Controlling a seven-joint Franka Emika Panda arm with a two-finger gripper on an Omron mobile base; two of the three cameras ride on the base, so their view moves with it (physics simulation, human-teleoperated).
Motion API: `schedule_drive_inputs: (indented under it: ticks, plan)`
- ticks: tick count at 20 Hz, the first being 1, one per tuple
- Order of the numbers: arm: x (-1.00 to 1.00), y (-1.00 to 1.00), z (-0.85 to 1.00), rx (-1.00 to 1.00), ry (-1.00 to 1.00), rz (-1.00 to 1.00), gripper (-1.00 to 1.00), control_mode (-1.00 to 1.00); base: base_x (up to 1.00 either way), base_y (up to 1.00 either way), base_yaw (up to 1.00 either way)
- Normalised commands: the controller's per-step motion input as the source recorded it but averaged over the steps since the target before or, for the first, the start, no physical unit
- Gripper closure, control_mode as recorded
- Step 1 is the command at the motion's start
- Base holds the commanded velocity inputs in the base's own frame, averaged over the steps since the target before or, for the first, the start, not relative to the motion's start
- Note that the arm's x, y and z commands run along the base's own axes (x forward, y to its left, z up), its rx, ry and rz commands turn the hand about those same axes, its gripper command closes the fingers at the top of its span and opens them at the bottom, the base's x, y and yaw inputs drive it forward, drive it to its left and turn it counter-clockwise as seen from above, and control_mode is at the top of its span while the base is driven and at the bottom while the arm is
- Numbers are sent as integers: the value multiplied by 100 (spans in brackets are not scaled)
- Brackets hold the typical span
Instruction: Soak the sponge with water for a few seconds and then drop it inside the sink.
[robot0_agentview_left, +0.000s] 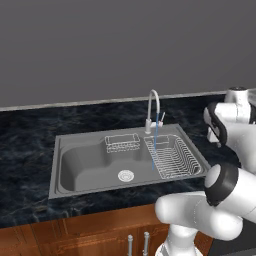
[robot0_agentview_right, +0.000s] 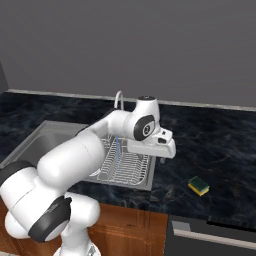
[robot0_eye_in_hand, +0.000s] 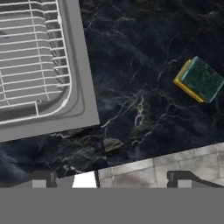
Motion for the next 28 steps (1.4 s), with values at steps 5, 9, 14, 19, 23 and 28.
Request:
schedule_drive_inputs:
  ticks: [5,9,14,19,23,28]
  plan:
    - [9,-11,-6,-4,0,17,-100,-100,0,0,0]
    - [6,-16,-1,-2,0,25,-100,-100,0,0,0]
    - [1,-13,0,0,0,27,-100,-100,0,0,0]
    - [0,-12,0,0,0,26,-100,-100,0,0,0]
    - [3,-18,0,0,3,21,-100,-100,0,0,0]
    - [14,-26,-3,0,14,9,-100,-100,0,0,0]
